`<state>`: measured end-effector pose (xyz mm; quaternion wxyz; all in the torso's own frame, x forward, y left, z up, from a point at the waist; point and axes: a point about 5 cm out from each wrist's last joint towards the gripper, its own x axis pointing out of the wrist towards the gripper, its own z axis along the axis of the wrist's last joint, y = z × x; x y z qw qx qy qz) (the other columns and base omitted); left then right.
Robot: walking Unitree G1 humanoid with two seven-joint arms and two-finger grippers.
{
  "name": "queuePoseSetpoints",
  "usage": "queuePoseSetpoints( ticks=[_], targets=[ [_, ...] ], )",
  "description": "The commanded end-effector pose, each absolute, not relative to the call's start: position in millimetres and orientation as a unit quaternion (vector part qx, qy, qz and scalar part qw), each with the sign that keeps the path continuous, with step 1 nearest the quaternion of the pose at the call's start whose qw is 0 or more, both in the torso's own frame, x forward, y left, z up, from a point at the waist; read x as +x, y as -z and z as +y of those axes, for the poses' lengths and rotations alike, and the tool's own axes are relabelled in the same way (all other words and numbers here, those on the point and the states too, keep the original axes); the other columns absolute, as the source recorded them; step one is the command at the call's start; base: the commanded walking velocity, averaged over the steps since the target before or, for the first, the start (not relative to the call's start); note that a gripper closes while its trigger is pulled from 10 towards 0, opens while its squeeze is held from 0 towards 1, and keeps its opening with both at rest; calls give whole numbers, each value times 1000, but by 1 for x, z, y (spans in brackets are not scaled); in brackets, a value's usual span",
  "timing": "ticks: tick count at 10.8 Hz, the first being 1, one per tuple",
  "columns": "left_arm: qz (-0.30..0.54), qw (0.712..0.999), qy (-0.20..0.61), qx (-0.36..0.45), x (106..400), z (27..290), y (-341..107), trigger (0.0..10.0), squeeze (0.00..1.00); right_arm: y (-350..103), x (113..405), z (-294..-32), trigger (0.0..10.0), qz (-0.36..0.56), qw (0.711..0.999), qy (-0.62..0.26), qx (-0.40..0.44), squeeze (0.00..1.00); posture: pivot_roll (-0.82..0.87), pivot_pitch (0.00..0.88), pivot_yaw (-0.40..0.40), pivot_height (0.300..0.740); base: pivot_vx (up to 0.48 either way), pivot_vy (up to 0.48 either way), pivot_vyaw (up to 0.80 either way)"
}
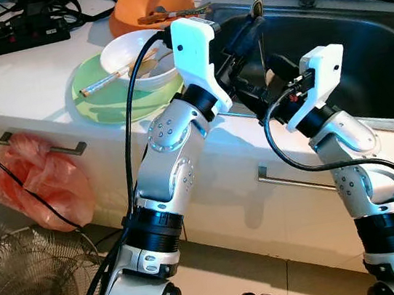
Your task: Kitchen organization
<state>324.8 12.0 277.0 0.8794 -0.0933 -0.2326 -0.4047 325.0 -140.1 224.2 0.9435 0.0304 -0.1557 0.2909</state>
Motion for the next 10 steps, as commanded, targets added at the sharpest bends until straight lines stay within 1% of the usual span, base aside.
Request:
queuePoseSetpoints(
  ticks=[1, 2, 3, 4, 5, 10],
  targets=[
    [-242, 859, 440, -98, 313, -2, -282, 10000, 0, -230, 325, -136, 10000, -163, 941, -294, 26, 0, -2, 142, -19, 740, 0, 0, 0],
    [-241, 859, 442, -95, 313, -2, -281, 10000, 0, -231, 325, -136, 9961, -166, 943, -288, 26, 0, -4, 141, -19, 740, 0, 0, 0],
    [-239, 859, 443, -92, 313, -3, -280, 10000, 0, -233, 327, -138, 8824, -170, 945, -279, 25, 0, -5, 142, -19, 740, 0, 0, 0],
    [-238, 859, 444, -90, 313, -3, -279, 10000, 0, -234, 328, -140, 4235, -173, 948, -267, 26, 0, -6, 142, -18, 740, 0, 0, 0],
    [-236, 860, 445, -85, 313, -4, -278, 10000, 0, -235, 329, -141, 0, -175, 950, -259, 28, 0, -4, 143, -19, 740, 0, 0, 0],
    [-237, 866, 435, -72, 315, -1, -277, 10000, 0, -233, 330, -143, 0, -172, 952, -251, 29, 0, -2, 144, -18, 740, 0, 0, 0]
  ],
)
